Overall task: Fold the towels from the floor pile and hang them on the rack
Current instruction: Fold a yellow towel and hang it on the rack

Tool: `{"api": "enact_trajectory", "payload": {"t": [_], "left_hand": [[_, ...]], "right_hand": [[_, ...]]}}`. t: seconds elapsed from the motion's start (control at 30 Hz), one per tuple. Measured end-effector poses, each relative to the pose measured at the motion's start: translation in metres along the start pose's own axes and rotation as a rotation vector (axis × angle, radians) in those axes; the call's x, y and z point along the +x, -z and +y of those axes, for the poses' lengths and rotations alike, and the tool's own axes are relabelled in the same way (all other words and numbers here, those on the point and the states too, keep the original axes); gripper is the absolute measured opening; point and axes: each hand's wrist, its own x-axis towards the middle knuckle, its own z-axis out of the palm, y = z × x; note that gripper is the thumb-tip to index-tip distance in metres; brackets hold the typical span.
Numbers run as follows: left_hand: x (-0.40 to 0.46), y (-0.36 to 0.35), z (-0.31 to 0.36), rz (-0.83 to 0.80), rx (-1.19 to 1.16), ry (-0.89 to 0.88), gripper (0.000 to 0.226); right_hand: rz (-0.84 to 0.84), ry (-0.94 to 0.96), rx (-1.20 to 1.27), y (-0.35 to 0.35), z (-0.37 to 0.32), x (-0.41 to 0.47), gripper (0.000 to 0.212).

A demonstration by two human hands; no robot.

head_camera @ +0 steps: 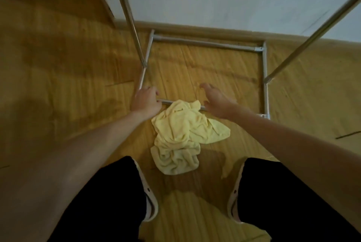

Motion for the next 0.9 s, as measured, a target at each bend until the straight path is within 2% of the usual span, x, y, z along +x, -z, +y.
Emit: {"api": "enact_trajectory", "payload": {"t": [0.1, 0.23, 0.4, 0.5, 0.63, 0.77, 0.83, 0.9], "left_hand": [[0.009, -0.045, -0.016, -0.109, -0.013, 0.048, 0.026], [0.022, -0.099, -0.037, -0.248, 0.010, 0.106, 0.021], [0.040, -0.151, -0.061, -0.304, -0.006, 0.157, 0.041], [0.050, -0.174, -0.075, -0.300, 0.004, 0.129, 0.048], [0.055, -0.189, -0.088, -0.310, 0.058, 0.094, 0.044], [0.046, -0.192, -0.100, -0.352, 0.086, 0.050, 0.022], [0.039, -0.185, -0.099, -0.374, 0.070, 0.004, 0.021], [0.035, -0.173, -0.095, -0.461, 0.088, -0.076, 0.021]], "right_hand": [[-0.137, -0.001, -0.041, -0.046, 0.018, 0.012, 0.058], [-0.228, 0.017, -0.048, -0.095, 0.036, 0.033, 0.056], [-0.290, 0.035, -0.061, -0.147, 0.048, 0.061, 0.059], [-0.274, 0.068, -0.066, -0.170, 0.048, 0.078, 0.069], [-0.224, 0.159, -0.120, -0.192, 0.048, 0.098, 0.071], [-0.188, 0.175, -0.143, -0.202, 0.046, 0.099, 0.061], [-0.127, 0.180, -0.205, -0.205, 0.043, 0.093, 0.048], [-0.103, 0.156, -0.227, -0.204, 0.041, 0.085, 0.037]]}}
